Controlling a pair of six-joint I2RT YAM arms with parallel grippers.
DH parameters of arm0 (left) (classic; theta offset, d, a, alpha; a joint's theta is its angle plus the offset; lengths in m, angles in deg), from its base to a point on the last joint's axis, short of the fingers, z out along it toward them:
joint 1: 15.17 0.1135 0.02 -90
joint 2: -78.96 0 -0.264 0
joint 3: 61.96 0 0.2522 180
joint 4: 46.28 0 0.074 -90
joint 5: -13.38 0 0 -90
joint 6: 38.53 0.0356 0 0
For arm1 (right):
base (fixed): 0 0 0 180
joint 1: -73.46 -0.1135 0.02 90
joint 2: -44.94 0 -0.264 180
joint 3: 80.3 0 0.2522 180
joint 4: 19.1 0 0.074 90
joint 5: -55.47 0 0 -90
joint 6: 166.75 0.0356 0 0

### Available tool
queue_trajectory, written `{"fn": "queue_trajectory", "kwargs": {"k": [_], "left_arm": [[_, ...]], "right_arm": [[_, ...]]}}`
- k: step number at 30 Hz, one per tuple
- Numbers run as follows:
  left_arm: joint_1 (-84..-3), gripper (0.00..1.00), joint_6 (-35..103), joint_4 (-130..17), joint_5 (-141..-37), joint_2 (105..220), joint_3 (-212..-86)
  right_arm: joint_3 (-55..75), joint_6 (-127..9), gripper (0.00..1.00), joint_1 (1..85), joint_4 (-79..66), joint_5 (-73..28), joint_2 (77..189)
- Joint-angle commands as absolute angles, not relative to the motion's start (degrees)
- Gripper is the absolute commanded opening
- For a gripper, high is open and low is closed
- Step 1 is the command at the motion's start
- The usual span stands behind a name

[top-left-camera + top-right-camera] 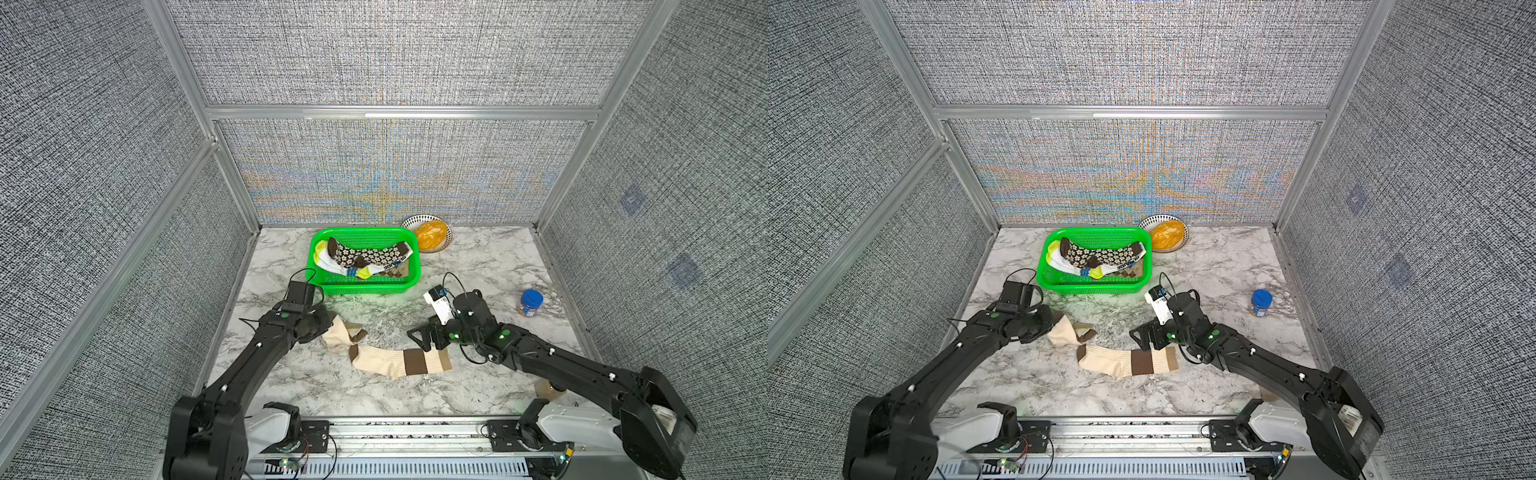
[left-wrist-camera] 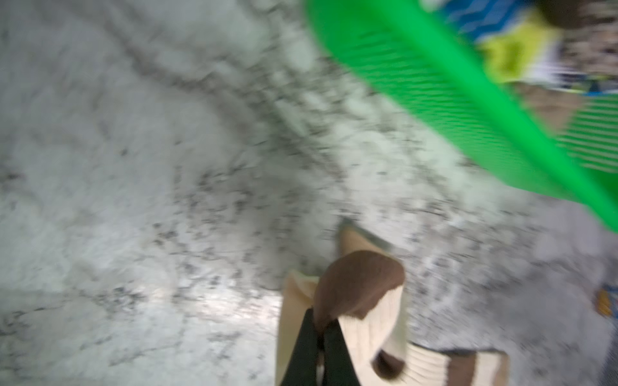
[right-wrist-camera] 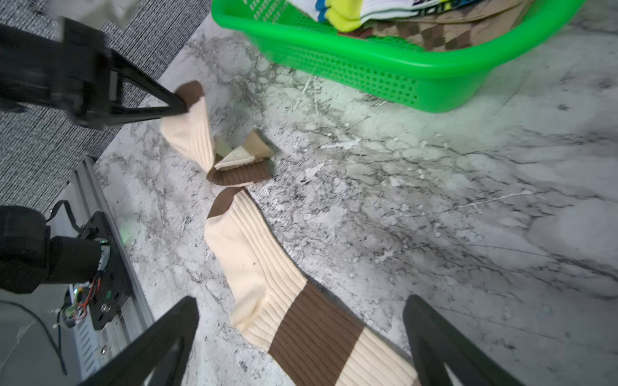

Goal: Place the socks together as a pair
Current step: Pick up the sock at the center of the board, then flatten out the sock.

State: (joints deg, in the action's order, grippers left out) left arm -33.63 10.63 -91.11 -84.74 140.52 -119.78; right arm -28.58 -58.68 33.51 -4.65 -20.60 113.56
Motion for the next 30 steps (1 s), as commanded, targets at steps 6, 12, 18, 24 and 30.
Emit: {"fn": "queue_trajectory", "kwargs": {"k": [6, 12, 18, 24, 30], "left_arm": [[-53.7, 0.0, 3.4, -95.2, -82.3, 135.7, -133.7], [-69.3, 0.0, 3.0, -91.8, -78.1, 148.7, -147.3], [-78.4, 0.0, 1.5, -90.8, -73.0, 156.8, -156.2], [-78.4, 0.0, 7.7, -79.9, -68.5, 155.4, -146.2], [-75.8, 0.0, 13.7, -79.2, -63.8, 156.6, -138.4]], "right_arm": [[-27.8, -57.6, 0.98, 42.5, -4.2, -16.6, 109.6], [-26.8, -59.5, 0.98, 50.8, -1.6, -15.4, 104.3], [-23.8, -62.4, 0.98, 57.5, 3.4, -14.1, 101.6], [-24.6, -63.6, 0.98, 59.9, 3.2, -13.3, 102.1], [-25.8, -63.7, 0.98, 60.0, 1.3, -12.4, 103.7]]}}
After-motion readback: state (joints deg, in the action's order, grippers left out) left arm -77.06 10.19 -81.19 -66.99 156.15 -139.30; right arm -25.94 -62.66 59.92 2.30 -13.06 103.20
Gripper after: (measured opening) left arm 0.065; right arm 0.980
